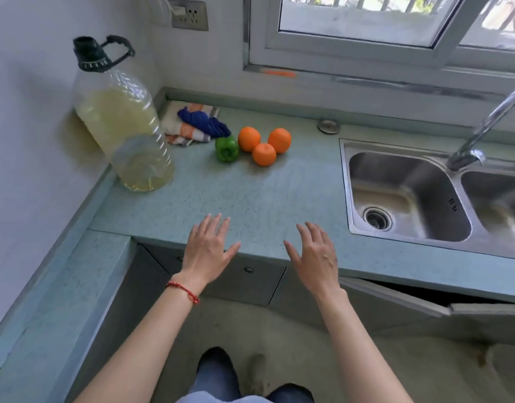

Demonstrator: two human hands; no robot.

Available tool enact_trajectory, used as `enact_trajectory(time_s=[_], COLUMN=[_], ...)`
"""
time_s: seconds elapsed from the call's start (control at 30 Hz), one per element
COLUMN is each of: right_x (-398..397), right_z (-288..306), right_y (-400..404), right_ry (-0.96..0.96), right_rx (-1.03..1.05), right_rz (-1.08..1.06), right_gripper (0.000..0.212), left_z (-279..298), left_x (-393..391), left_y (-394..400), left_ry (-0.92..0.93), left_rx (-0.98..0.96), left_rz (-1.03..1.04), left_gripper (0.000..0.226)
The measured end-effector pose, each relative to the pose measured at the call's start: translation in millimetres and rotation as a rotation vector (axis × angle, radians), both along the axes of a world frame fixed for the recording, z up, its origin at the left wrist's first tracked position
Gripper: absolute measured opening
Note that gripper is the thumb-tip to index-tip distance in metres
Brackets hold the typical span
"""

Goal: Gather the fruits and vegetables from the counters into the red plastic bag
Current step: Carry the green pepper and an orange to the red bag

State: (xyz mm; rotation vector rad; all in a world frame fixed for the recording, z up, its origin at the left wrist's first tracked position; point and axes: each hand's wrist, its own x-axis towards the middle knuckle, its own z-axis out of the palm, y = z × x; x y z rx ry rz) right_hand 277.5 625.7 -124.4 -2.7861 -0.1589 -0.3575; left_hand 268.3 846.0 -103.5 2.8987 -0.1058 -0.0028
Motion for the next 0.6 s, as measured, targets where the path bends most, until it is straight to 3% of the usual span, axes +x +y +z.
enact_trajectory(time_s=[0.6], right_x=[199.0], right_z=[-8.9], right_y=[59.8], right_ry=[0.093], right_rx=[-0.001], right_rz=[-0.037], right_gripper=[0.048], left_z=[-19.0], left_x=[222.1], left_y=[52.6], left_ry=[0.025], left_rx=[-0.099], left_rz=[-0.013], left_gripper=[0.069])
